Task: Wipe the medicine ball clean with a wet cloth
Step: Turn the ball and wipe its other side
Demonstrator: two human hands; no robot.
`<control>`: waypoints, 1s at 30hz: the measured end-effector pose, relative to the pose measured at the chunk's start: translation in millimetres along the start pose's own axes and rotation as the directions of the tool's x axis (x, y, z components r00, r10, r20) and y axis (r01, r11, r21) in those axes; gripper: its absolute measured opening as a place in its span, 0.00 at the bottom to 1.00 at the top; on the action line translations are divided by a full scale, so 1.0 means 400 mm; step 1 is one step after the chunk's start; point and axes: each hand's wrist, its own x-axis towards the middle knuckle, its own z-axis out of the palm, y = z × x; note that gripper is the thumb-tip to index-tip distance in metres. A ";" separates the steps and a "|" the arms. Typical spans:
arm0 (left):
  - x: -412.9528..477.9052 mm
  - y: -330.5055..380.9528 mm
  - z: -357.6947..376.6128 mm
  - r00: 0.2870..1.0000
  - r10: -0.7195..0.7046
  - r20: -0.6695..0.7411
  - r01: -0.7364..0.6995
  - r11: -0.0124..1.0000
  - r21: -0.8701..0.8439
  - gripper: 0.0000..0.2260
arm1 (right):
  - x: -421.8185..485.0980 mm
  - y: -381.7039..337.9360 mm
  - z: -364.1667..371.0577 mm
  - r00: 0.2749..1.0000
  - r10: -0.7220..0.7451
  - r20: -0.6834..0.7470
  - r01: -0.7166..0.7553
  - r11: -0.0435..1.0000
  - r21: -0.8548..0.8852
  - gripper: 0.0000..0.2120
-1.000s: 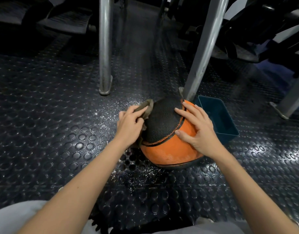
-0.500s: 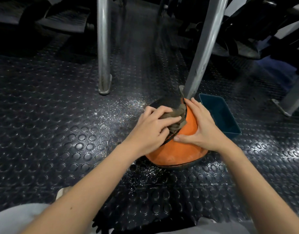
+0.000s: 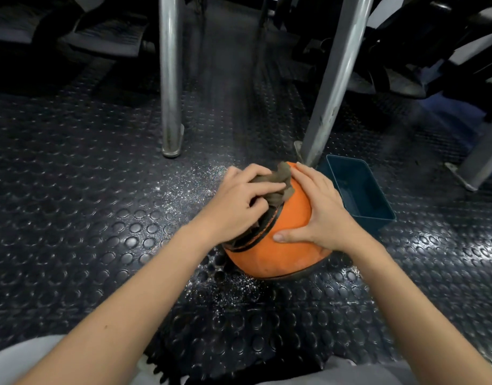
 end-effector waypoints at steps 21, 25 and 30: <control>0.014 -0.002 0.025 0.987 -0.113 -0.117 0.116 0.993 0.026 0.18 | -0.011 0.016 -0.010 1.000 0.000 -0.001 0.000 0.999 0.039 0.58; -0.025 0.025 0.018 1.000 -0.012 0.028 0.010 0.997 0.072 0.20 | 0.000 0.041 -0.018 1.000 0.027 -0.008 -0.026 0.994 0.103 0.57; -0.063 0.005 0.022 0.994 0.051 0.092 -0.055 0.998 0.043 0.18 | 0.002 0.067 -0.035 0.997 0.069 0.028 -0.073 0.983 0.168 0.57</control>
